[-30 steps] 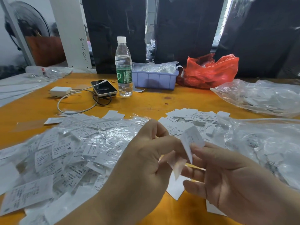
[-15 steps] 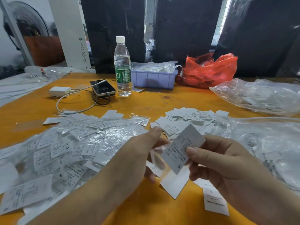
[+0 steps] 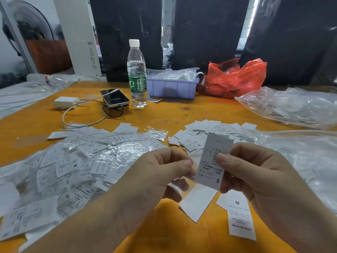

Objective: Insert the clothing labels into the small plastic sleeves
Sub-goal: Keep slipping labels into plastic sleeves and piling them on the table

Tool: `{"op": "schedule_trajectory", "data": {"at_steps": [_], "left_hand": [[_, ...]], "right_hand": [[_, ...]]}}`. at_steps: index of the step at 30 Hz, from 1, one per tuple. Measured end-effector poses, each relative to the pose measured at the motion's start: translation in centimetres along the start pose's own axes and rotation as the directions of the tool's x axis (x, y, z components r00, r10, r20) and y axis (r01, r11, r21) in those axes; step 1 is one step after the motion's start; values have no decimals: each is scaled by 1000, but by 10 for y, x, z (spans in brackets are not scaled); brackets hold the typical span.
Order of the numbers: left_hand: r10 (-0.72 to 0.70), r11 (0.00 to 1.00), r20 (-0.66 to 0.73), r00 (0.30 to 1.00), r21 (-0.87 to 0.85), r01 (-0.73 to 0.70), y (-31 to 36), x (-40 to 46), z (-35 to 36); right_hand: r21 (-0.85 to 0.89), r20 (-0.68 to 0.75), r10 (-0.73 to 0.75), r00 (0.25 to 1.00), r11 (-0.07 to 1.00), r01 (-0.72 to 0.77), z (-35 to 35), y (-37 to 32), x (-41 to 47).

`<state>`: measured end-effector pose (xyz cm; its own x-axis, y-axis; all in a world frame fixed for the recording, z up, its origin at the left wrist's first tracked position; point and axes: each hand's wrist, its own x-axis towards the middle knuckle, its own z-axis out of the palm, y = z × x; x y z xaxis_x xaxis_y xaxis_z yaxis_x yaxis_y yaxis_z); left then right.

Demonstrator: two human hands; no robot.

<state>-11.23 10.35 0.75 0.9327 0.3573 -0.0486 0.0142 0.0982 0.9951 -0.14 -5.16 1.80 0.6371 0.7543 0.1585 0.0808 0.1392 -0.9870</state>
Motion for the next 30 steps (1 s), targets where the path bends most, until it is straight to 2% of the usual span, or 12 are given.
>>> {"op": "schedule_trajectory", "data": {"at_steps": [3,6,10,16,21,26,30], "left_hand": [[-19,1000,28,999,15,18,-1,0,1],[-40,999,112,993,23,38,-2,-3,1],[-72,995,163,984,75,61,-3,-4,0],[-49,994,111,993,105,37,-3,-3,0],[-39,993,98,994,114,28,-3,-3,2],[-41,995,72,997,95,34,-2,-4,3],[-37,996,40,999,80,33,-3,-3,3]], "right_hand": [[-32,29,0,1000,999,1,2,-1,-2],[-35,46,-3,999,999,5,5,0,-4],[-38,-11,-22,1000,999,21,3,0,-3],[30,-209,-92,974,994,101,-3,-5,1],[6,-183,-82,980,996,84,-3,-3,1],[69,-133,8,991,998,1,-1,0,0],[106,-143,24,989,994,-9,-3,1,2]]}}
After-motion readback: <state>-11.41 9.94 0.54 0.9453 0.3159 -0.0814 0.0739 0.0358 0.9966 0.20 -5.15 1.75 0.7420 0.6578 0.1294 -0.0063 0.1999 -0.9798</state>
